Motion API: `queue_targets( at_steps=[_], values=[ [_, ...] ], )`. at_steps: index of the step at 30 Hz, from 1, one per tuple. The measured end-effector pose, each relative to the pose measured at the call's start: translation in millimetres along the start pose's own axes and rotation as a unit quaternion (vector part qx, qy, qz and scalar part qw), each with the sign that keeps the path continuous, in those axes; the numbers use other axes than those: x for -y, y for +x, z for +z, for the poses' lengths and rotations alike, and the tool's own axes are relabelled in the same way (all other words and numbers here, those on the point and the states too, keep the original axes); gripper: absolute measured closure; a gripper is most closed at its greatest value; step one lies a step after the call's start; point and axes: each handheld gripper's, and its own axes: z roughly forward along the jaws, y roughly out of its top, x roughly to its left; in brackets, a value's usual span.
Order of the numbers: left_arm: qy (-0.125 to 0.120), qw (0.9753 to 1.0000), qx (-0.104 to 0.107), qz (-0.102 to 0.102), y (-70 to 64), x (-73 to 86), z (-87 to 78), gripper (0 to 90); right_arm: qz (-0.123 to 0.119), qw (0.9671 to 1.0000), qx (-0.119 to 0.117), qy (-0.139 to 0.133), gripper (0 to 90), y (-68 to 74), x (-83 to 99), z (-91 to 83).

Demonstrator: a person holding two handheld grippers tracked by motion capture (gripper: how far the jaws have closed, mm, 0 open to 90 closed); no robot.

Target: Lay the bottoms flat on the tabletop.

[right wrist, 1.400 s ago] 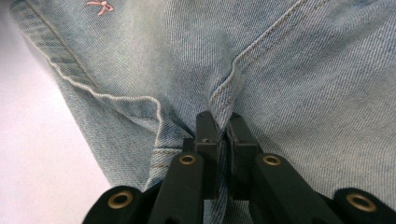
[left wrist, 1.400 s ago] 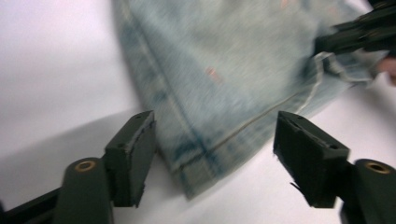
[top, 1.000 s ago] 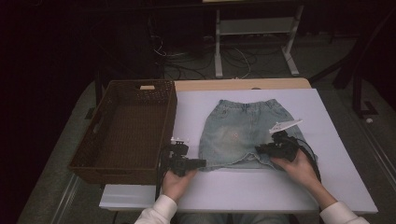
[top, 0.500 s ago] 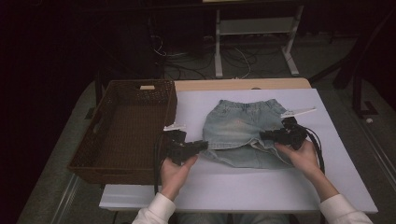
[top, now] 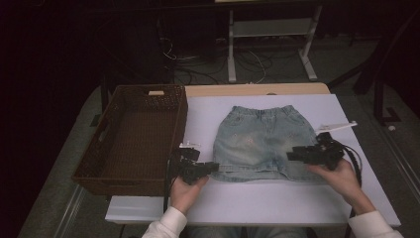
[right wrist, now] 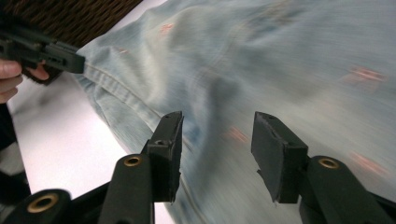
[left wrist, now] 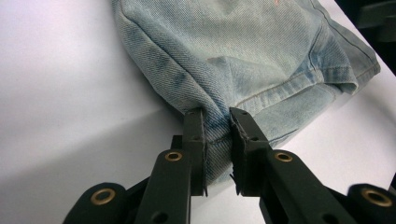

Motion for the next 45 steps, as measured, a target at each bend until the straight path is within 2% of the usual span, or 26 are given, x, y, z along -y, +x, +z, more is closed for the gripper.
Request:
queue_targets(
  at_steps=[1,4,9,12,15,18,25,29,31,33,35,36,38,40,42,45],
  values=[
    [0.000,1.0000,0.001,0.000,0.5,-0.3,-0.1,77.0,0.007,0.9999,0.010,-0.009,50.8,-2.4,5.6,-9.9],
    [0.000,1.0000,0.003,0.001,0.4,-0.5,-0.5,77.0,0.021,0.9990,0.037,-0.014,48.5,-8.3,18.1,-26.8],
    [-0.001,1.0000,0.004,-0.001,0.7,-0.1,-0.3,76.8,0.051,0.9951,0.081,-0.023,46.3,-22.1,38.7,-52.0],
    [0.001,1.0000,0.003,-0.001,0.7,0.8,0.3,76.7,0.075,0.9924,0.091,-0.035,46.2,-29.0,53.2,-66.1],
    [0.002,1.0000,0.003,0.000,0.8,1.2,0.8,76.6,0.090,0.9898,0.105,-0.033,45.9,-32.4,65.3,-74.4],
    [0.003,1.0000,0.003,0.000,0.4,1.4,0.8,76.6,0.104,0.9880,0.110,-0.031,45.4,-35.7,74.9,-79.3],
    [0.005,1.0000,0.004,-0.003,1.2,2.3,1.4,76.5,0.143,0.9840,0.106,-0.014,45.0,-46.2,92.5,-78.9],
    [0.006,1.0000,0.005,-0.003,1.0,2.3,2.3,76.5,0.146,0.9861,0.079,-0.011,46.3,-52.8,93.5,-70.0],
    [0.005,1.0000,0.004,-0.001,0.6,2.0,2.3,76.5,0.146,0.9868,0.070,-0.003,52.1,-56.3,92.4,-63.7],
    [0.003,1.0000,0.003,-0.001,-0.2,1.0,2.4,76.5,0.143,0.9884,0.050,0.003,62.9,-58.3,89.3,-57.8],
    [-0.002,1.0000,0.001,0.000,-1.0,-0.7,1.1,76.7,0.126,0.9908,0.046,0.010,77.5,-56.6,84.0,-55.8],
    [-0.004,1.0000,-0.001,0.003,-1.5,-2.0,0.0,76.7,0.125,0.9913,0.041,0.008,80.2,-55.8,81.9,-56.6],
    [-0.018,0.9998,-0.008,0.007,-3.1,-5.3,-4.5,76.9,0.119,0.9922,0.039,-0.004,81.2,-53.9,75.6,-61.0],
    [-0.031,0.9995,-0.006,0.006,-5.4,-9.1,-10.3,77.1,0.122,0.9916,0.035,-0.025,81.5,-54.0,69.4,-68.1],
    [-0.038,0.9992,-0.010,0.012,-9.5,-10.9,-15.0,77.2,0.133,0.9896,0.023,-0.050,81.7,-56.2,64.1,-76.8],
    [-0.041,0.9986,-0.024,0.021,-14.5,-11.3,-20.8,77.3,0.141,0.9876,0.023,-0.064,81.8,-59.6,61.2,-85.0]
  ],
)
